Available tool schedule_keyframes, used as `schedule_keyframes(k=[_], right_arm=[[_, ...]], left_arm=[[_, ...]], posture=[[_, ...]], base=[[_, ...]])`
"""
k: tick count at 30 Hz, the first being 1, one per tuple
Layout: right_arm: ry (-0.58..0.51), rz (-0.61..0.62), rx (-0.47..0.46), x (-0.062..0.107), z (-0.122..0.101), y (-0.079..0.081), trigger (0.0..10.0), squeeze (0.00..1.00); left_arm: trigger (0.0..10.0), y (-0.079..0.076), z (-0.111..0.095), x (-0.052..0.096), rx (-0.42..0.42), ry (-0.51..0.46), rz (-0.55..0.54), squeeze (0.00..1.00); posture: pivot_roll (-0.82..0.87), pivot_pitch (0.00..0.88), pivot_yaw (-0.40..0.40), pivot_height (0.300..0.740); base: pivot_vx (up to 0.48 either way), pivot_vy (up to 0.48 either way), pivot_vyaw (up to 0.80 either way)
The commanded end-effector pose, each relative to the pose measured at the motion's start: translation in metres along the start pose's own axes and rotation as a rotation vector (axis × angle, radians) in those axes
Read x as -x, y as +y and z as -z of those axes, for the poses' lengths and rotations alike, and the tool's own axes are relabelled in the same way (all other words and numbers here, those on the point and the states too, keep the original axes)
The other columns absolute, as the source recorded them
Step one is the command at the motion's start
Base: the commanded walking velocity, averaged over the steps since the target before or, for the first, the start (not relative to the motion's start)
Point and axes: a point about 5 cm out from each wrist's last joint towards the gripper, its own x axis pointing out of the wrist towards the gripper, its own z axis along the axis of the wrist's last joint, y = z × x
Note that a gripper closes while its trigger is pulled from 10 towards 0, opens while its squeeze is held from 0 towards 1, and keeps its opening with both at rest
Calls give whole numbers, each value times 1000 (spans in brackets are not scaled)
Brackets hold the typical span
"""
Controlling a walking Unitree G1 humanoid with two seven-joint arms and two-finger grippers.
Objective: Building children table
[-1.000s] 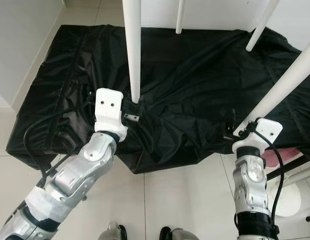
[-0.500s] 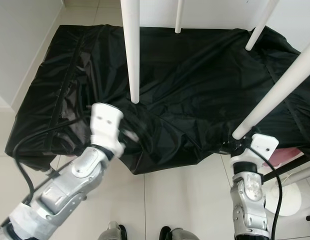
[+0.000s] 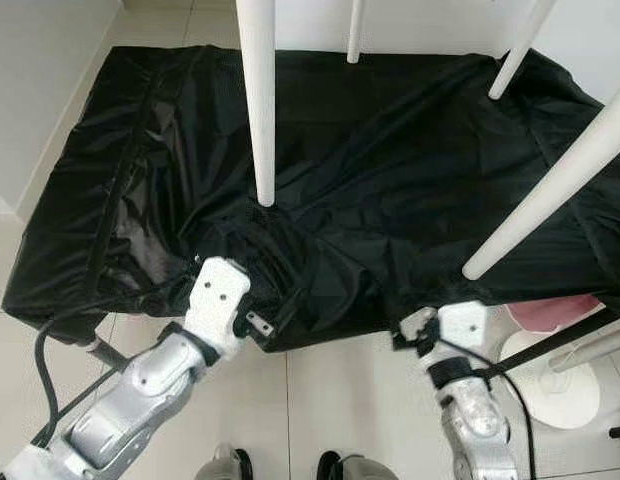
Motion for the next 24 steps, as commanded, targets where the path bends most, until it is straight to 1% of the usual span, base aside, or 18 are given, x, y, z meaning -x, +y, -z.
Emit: schedule_keyframes(k=[1,3,6,7,9,12,14,16,18,20,21,22,24], right_arm=[[46,-101,-31,7,11,8,10000,0],[63,-174,-29,10,15,13,10000,0],[65,-199,-22,12,16,14,10000,0],[74,-218,-26,13,18,15,10000,0],[104,-282,-13,19,26,16,10000,0],[135,-325,11,25,35,15,10000,0],[169,-342,20,31,43,12,10000,0],[219,-331,7,35,54,8,10000,0],[233,-327,3,36,57,7,10000,0],[286,-321,-11,40,67,4,10000,0],[348,-286,-23,43,79,0,10000,0],[348,-286,-23,43,79,0,10000,0],[469,-204,-76,52,102,-5,10000,0]], left_arm=[[10000,-6,9,10,-9,16,83,0],[10000,-9,18,18,-40,42,116,0],[10000,-10,21,21,-55,47,127,0],[10000,-9,25,23,-40,56,121,0],[10000,-9,37,33,-19,74,101,0],[10000,-11,46,42,-22,92,92,0],[10000,-14,53,48,-8,101,81,0],[10000,-16,62,55,-12,129,83,0],[10000,-17,65,56,-18,140,86,0],[10000,-18,77,61,-19,183,84,0],[10000,-19,88,66,-1,221,73,0],[10000,-19,88,66,-1,221,73,0],[10000,-19,110,74,52,296,27,0]], posture=[[71,166,-49,740],[74,166,-50,740],[74,166,-50,740],[80,165,-52,740],[85,162,-57,740],[86,161,-60,740],[90,159,-63,740],[89,159,-64,740],[89,159,-64,740],[87,153,-68,740],[87,150,-70,740],[87,150,-70,740],[87,150,-70,740]], base=[[0,0,0],[0,0,0],[0,0,0],[0,0,0],[0,0,0],[0,0,0],[0,0,0],[0,0,0],[0,0,0],[0,0,0],[0,0,0],[0,0,0],[0,0,0]])
